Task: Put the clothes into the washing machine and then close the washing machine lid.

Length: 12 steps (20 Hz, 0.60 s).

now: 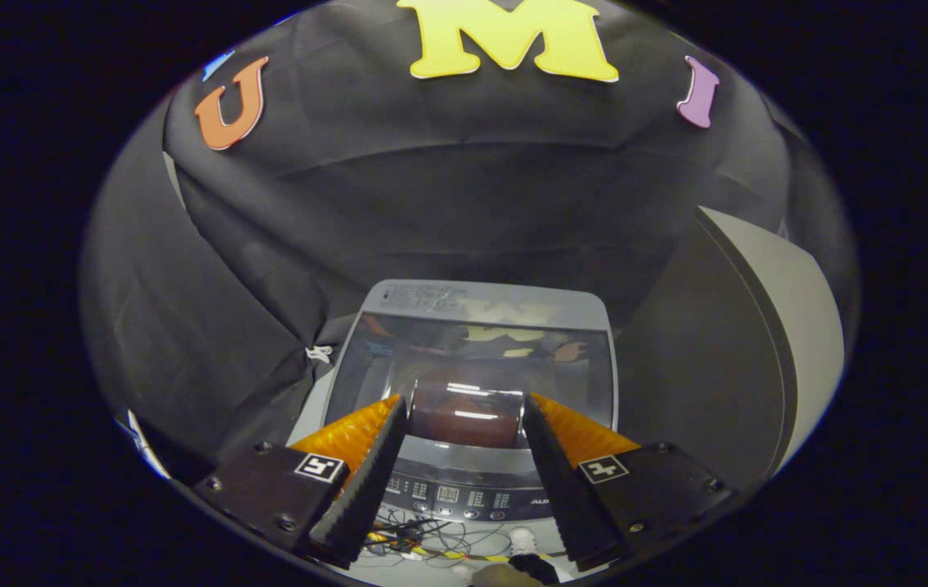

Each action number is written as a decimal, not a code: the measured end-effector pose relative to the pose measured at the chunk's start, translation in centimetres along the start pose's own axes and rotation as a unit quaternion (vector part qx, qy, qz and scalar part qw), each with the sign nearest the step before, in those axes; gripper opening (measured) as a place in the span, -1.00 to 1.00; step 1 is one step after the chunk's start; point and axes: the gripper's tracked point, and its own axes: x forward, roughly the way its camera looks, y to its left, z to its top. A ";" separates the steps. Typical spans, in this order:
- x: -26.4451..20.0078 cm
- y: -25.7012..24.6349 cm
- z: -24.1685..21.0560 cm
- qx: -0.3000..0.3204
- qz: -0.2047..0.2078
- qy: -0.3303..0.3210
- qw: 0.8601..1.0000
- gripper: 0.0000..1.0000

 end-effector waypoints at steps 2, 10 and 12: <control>-1.5 -0.2 0.7 0.000 0.000 -0.006 1.000 0.80; -9.8 -3.7 0.7 0.012 -0.007 -0.081 0.997 0.80; -13.7 -5.0 0.9 0.022 -0.014 -0.119 0.993 0.80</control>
